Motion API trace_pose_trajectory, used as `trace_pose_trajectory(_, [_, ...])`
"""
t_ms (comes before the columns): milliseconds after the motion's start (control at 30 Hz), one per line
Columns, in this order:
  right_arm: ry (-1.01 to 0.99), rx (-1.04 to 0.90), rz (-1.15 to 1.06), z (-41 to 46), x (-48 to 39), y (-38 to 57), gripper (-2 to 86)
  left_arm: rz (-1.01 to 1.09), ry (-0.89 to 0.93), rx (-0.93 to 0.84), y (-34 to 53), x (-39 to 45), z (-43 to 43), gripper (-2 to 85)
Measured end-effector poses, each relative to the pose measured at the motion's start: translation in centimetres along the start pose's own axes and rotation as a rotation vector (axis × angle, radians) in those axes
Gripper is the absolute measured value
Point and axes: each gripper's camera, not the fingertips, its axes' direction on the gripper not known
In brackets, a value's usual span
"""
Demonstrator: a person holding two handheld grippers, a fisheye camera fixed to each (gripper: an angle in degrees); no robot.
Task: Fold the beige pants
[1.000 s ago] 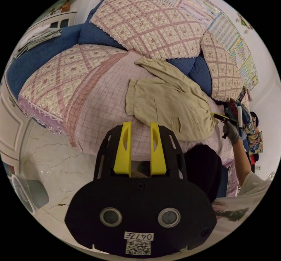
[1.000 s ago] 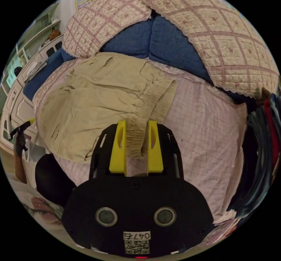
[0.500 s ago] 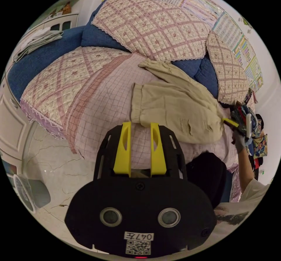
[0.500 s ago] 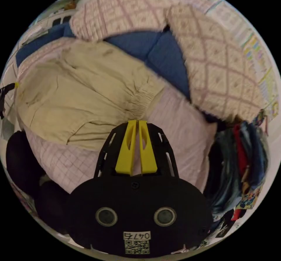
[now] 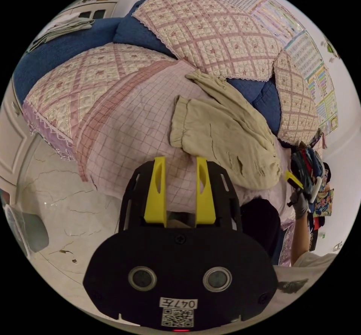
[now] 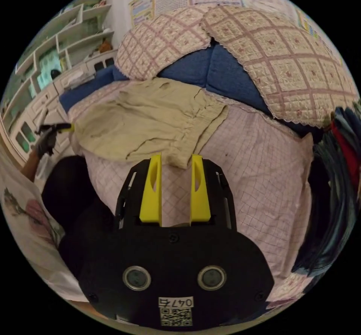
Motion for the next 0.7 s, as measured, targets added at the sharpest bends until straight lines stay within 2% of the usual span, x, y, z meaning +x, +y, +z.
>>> trace_pose_trajectory(233, [0.34,-0.054,-0.371,0.6,-10.4,0.0,8.2,-0.007,-0.001,0.035,-1.3,2.1,-3.1,11.3])
trace_pose_trajectory(433, [0.49,-0.138,-0.623,1.8,-16.3,0.0,3.6,0.013,0.073,-0.017,-2.8,3.7,-3.5,11.1])
trace_pose_trajectory(567, [0.574,-0.092,-0.624,-1.0,-18.1,-1.6,1.5,-0.043,0.154,0.017,-4.2,3.4,-4.9,10.1])
trace_pose_trajectory(700, [0.594,0.077,-0.514,-7.7,-19.0,-4.9,1.0,-0.101,0.224,0.012,-5.3,2.3,-5.4,10.0])
